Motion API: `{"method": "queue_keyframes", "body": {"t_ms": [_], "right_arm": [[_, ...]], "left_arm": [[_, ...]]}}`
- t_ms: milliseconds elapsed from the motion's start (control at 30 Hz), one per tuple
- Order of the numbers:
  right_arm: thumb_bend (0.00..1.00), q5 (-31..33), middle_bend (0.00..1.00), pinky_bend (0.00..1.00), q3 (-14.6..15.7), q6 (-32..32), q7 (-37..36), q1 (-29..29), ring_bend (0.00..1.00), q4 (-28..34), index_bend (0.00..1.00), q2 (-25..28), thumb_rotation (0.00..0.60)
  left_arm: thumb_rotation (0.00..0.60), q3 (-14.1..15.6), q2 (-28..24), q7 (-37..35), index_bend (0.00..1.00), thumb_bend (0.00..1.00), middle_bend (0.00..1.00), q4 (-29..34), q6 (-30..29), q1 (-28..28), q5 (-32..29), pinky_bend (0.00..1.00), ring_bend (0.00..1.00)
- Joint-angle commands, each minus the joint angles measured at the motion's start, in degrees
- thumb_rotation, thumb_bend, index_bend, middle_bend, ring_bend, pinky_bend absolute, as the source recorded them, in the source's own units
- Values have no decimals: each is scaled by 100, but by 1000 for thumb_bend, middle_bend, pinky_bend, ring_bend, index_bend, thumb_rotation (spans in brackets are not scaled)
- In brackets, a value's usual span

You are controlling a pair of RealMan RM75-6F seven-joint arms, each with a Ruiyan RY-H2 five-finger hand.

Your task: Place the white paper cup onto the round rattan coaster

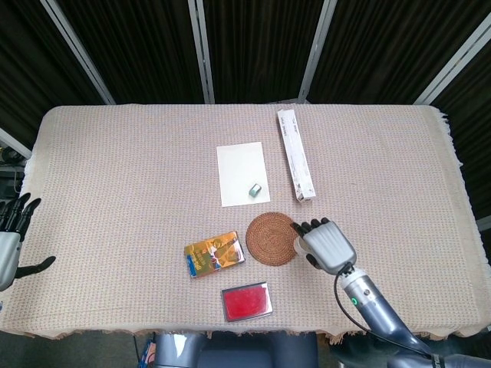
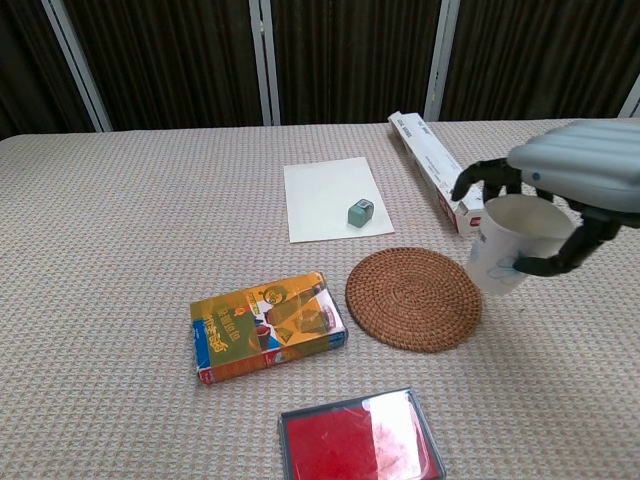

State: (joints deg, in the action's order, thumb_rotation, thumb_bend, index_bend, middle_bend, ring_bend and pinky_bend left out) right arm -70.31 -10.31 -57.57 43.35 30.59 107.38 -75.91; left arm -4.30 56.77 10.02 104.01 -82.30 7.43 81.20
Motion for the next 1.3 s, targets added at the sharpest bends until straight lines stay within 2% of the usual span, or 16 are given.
{"method": "queue_keyframes", "body": {"t_ms": [33,267,600,667,700,767,833,867,1067,1200,1300], "right_arm": [[225,794,369,445,-297,240,486,537,358,-404,212,-529,600],[225,1475,369,444,-219,143,866,908,355,-843,213,-1012,600],[226,1795,369,444,-33,-93,918,1101,350,-1023,212,-1319,600],[209,1797,355,435,6,-148,944,1129,341,-999,182,-1352,600],[149,1799,308,376,14,-158,948,1134,317,-987,119,-1359,600],[49,1828,158,194,52,-223,955,1142,200,-909,27,-1393,600],[0,1890,15,18,80,-305,970,1140,38,-806,0,-1404,600],[0,1888,0,2,94,-364,975,1138,7,-739,0,-1397,600],[0,1243,0,0,200,-808,702,956,0,-182,0,-1076,600],[0,625,0,0,453,-1225,419,602,0,385,0,-427,600],[0,-45,0,0,812,-1650,-69,148,0,607,0,210,600]], "left_arm": [[600,-20,15,28,0,0,0,-18,44,24,-66,0,0],[600,-61,53,143,0,0,0,-38,130,65,-277,0,0],[600,-64,70,172,0,0,0,-27,172,95,-336,0,0],[600,-65,66,164,0,0,0,-25,175,99,-339,0,0],[600,-65,64,163,0,0,0,-24,174,99,-339,0,0],[600,-64,57,152,0,0,0,-20,175,99,-342,0,0],[600,-59,49,142,0,0,0,-16,174,97,-341,0,0],[600,-58,42,131,0,0,0,-13,170,94,-337,0,0],[600,-43,9,68,0,0,0,7,139,76,-295,0,0],[600,-14,-34,-10,0,0,0,40,86,42,-213,0,0],[600,11,-73,-87,0,0,0,60,20,6,-119,0,0]]}}
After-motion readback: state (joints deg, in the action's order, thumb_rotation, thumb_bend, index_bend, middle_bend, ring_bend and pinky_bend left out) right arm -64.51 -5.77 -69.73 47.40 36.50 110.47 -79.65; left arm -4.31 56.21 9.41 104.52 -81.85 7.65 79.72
